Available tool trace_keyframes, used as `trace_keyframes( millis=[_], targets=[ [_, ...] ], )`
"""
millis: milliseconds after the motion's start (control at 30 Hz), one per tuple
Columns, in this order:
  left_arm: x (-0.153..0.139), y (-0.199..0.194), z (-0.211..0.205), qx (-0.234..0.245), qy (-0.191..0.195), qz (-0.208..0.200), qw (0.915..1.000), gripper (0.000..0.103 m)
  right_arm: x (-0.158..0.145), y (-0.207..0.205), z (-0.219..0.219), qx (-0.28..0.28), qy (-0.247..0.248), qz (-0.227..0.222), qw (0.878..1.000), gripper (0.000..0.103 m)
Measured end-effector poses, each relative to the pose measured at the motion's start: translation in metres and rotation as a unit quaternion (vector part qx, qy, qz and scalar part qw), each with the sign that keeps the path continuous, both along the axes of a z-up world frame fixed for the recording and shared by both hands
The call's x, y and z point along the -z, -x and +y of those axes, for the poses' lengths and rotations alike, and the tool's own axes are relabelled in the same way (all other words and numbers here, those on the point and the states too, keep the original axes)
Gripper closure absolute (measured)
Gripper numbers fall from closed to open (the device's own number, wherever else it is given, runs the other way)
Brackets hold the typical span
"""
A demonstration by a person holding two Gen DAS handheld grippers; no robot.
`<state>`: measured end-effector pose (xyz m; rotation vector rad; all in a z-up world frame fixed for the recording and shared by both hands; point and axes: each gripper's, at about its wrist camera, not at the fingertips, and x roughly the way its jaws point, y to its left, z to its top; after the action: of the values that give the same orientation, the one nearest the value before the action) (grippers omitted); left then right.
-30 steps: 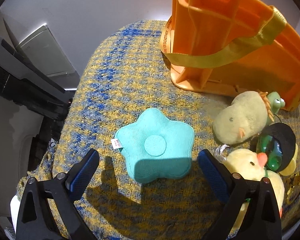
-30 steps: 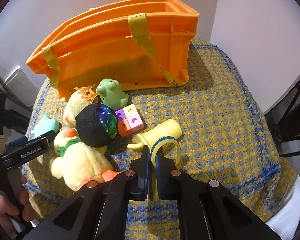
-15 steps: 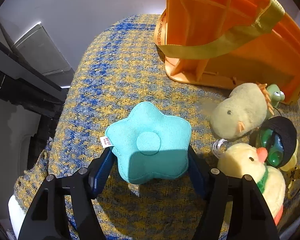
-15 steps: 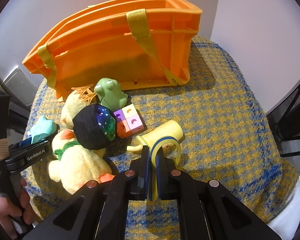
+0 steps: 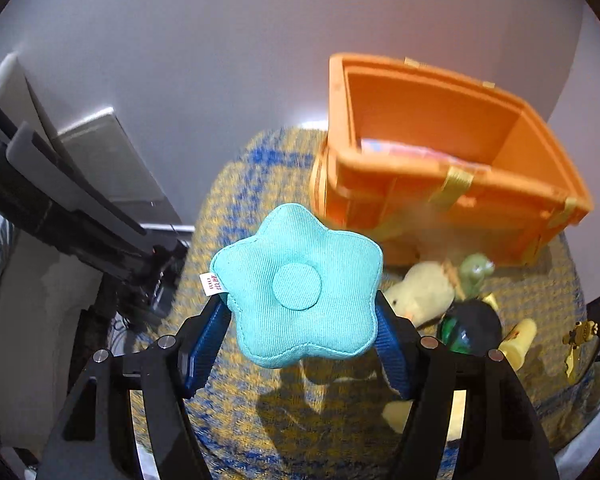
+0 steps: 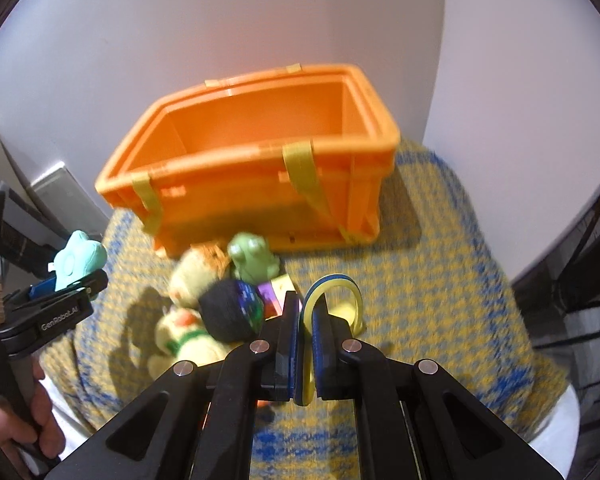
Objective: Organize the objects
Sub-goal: 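Carry both toys over the orange crate and open both tools to drop them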
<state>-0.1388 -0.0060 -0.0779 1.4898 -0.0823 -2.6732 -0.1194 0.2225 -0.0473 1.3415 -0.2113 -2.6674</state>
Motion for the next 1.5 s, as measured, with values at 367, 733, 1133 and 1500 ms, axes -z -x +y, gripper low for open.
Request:
trace_keyframes(
  millis=[367,733,1133,1500],
  targets=[
    [-0.067,0.034,0.012,0.016,-0.001,0.072,0.9973,0.035,-0.059,0.044,0.01,0.0,-0.005,0.082,0.997,0.096],
    [-0.097,0.08,0.041,0.054,0.004,0.11,0.9925,0.035,-0.075,0.097,0.02,-0.002,0.005,0.096,0.995,0.096],
    [-0.071,0.129,0.057,0.075,0.003,0.091,0.993,0.034,-0.051,0.154,0.017,-0.024,0.002,0.066,0.998,0.096],
    [-0.061,0.144,0.06,0.062,0.004,0.068,0.9958,0.028,-0.033,0.181,0.018,-0.031,-0.001,0.03,0.999,0.095]
  ],
)
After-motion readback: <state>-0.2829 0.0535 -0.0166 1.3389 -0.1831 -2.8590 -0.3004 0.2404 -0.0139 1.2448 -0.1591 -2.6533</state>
